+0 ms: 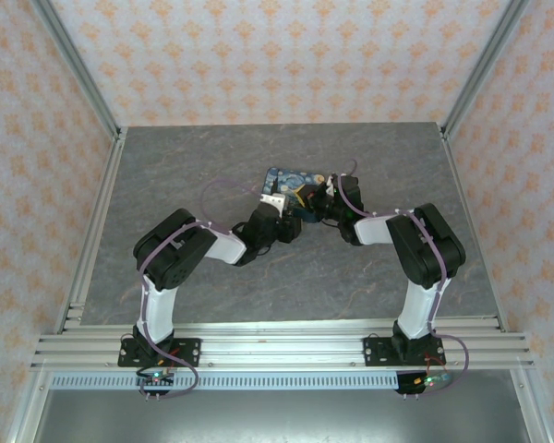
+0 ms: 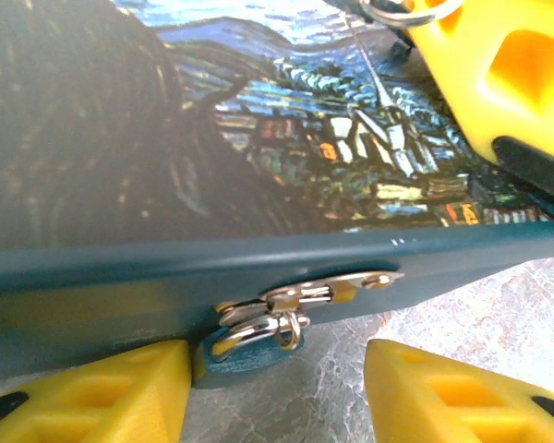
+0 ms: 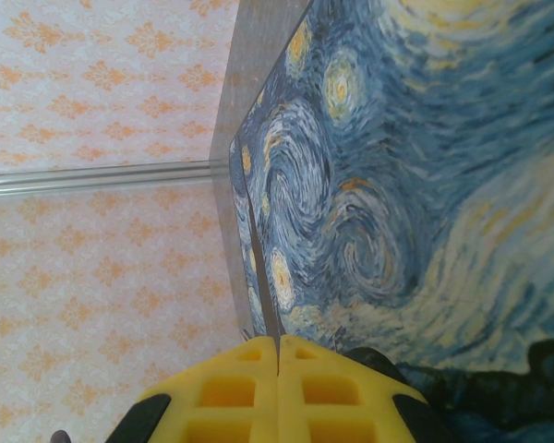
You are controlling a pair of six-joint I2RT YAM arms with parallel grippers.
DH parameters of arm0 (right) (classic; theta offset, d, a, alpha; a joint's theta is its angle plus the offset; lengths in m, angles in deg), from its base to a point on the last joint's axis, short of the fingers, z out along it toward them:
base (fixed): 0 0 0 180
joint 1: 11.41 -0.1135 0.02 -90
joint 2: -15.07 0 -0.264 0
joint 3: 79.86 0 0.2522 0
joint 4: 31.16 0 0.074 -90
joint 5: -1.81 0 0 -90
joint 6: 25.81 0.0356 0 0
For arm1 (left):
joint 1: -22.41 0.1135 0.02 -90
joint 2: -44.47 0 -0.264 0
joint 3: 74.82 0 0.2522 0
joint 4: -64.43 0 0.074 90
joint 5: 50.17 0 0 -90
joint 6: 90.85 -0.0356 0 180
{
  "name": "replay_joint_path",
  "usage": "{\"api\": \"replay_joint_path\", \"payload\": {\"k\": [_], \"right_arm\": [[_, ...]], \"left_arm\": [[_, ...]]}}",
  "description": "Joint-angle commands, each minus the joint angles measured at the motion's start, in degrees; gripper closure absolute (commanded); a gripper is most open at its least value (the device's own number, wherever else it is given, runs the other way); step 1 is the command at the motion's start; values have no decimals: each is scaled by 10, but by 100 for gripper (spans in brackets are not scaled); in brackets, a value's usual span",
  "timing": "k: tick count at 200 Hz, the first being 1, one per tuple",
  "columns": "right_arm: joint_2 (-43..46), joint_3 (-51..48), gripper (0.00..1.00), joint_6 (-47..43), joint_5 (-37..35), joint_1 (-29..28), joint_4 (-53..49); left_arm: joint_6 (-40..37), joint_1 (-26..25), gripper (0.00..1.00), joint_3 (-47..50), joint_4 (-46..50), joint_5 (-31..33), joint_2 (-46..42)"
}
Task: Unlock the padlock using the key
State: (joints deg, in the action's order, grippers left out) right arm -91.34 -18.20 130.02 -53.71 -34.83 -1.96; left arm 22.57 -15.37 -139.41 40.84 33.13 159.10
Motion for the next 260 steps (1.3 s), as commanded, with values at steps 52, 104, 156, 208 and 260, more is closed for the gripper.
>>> {"api": "replay_joint_path", "payload": {"k": [52,104,156,208,260], "right_arm": [[-19,4,100,-8,2,2,6],[-26,7,100,-5,7,3,12],[-24,5,100,-2,10,3,16],[-25,4,100,-1,13,3,20],[-30,2,100,0,16,2,27]], "left_arm": [[86,8,54,-1,-76,-158,-5],[133,30,54,-6,-102,-204,16],[198,38,53,-5,-153,-204,49],[237,49,46,12,-199,-182,56],[299,53,43,21,-253,-159,70]]}}
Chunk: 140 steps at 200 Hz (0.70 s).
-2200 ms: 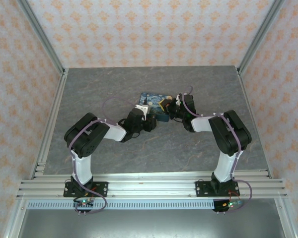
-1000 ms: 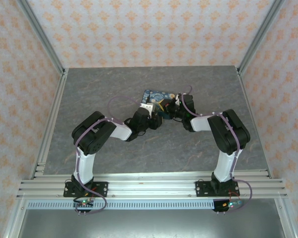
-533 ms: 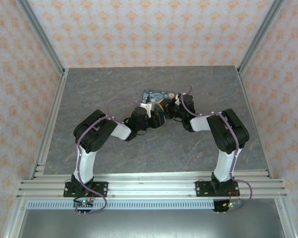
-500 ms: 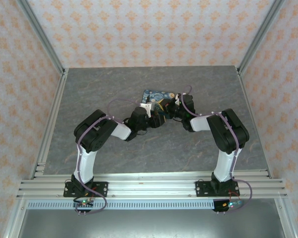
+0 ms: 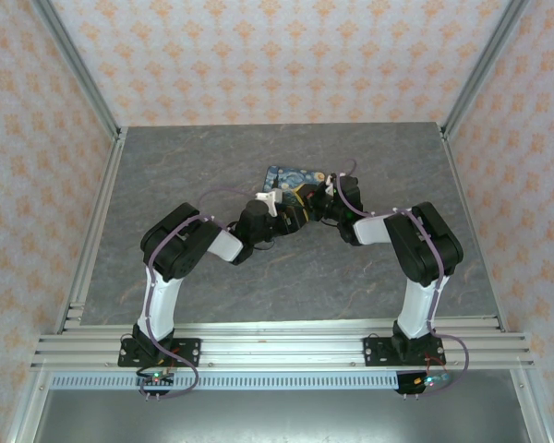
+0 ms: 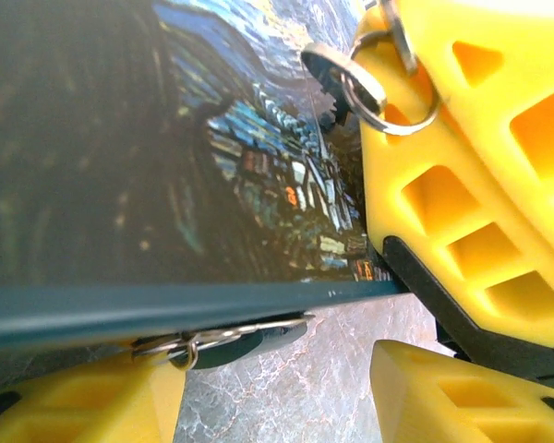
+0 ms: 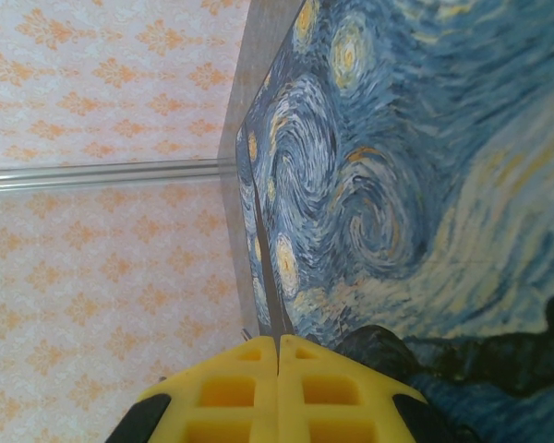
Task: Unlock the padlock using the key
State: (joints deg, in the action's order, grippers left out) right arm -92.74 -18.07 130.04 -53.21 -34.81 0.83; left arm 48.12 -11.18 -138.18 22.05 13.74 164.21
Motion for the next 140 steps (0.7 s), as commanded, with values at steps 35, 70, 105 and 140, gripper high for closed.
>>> {"api": "replay_joint_path", "payload": {"k": [35,70,105,140], "right_arm": [[-21,1,100,2,12,2,4],[-26,2,100,3,13,2,6],[-27,-3,100,7,13,2,12],[-19,-9,100,6,14,2,12]], "left_arm": [[92,12,40,18,-100,56,26],[143,8,38,21,-137,67,36],[176,-7,38,21,-176,81,45],[178,-29,39,20,-185,91,35]]}}
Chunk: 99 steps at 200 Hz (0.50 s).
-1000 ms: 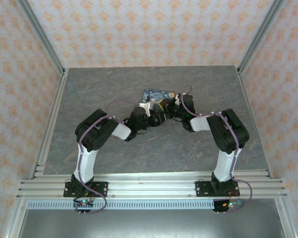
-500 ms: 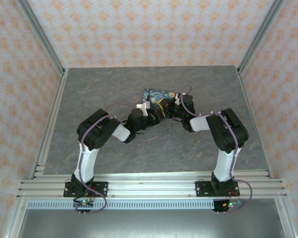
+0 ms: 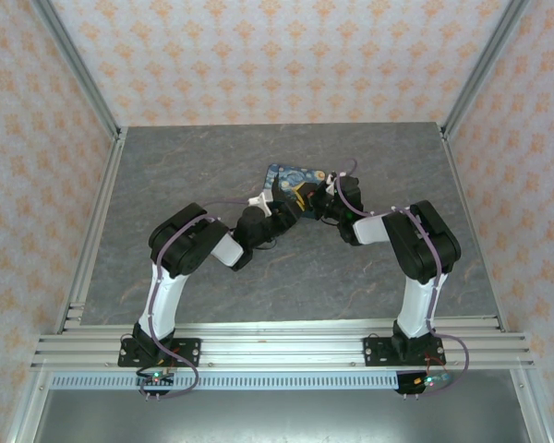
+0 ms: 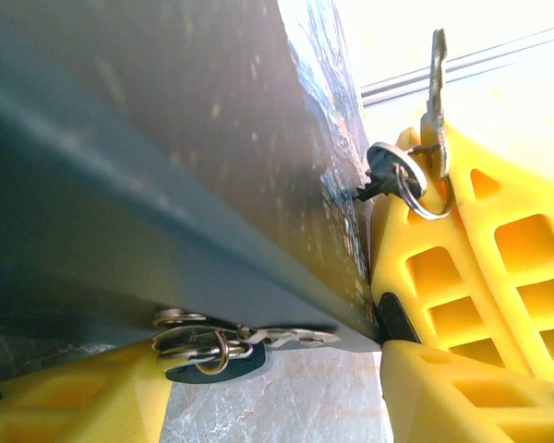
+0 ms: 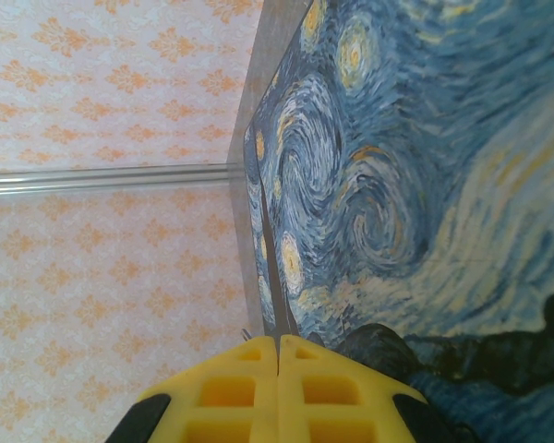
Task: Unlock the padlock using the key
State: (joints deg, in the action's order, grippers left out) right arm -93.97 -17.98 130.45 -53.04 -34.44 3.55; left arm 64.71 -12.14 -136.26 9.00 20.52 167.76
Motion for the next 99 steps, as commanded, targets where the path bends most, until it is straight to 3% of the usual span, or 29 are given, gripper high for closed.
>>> {"api": "replay_joint_path", "payload": {"k": [1,99], "right_arm": [[-7,-10,100,2,12,-2,-15],[-7,-10,100,1,15,-1,-16]], "left_arm": [[12,-20,39,2,-54,23,-1],[8,-40,47,16,-66,64,-14]]}}
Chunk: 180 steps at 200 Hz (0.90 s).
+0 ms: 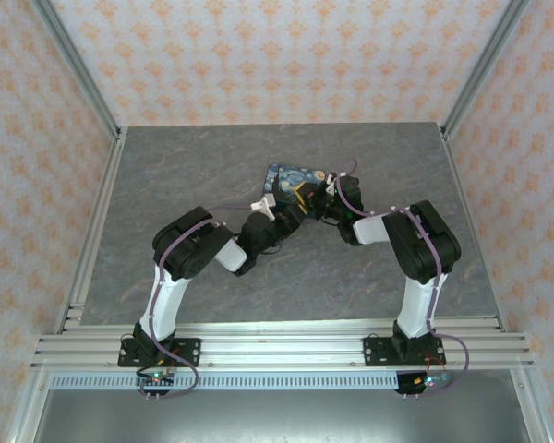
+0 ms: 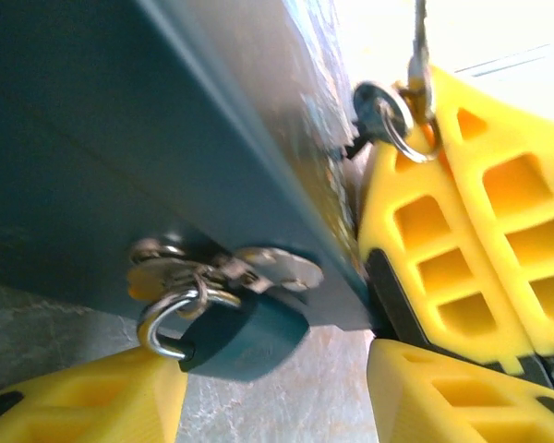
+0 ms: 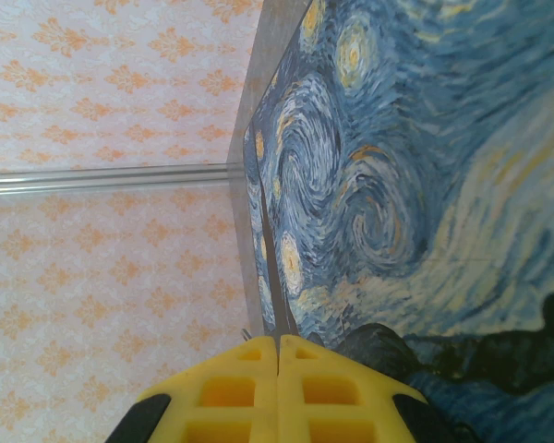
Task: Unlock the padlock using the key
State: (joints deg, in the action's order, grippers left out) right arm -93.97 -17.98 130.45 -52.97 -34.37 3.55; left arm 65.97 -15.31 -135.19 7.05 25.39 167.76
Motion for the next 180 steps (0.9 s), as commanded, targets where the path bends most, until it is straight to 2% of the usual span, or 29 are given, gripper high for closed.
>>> {"api": "replay_joint_path", "payload": {"k": [1,180], "right_arm": [[-7,-10,100,0,14,-2,-16],[-14,-15,100,5,17,-2,-5]], "left_arm": [[-5,-9,47,6,-46,15,-15],[30,-14,39,3,-55,118,0]]}}
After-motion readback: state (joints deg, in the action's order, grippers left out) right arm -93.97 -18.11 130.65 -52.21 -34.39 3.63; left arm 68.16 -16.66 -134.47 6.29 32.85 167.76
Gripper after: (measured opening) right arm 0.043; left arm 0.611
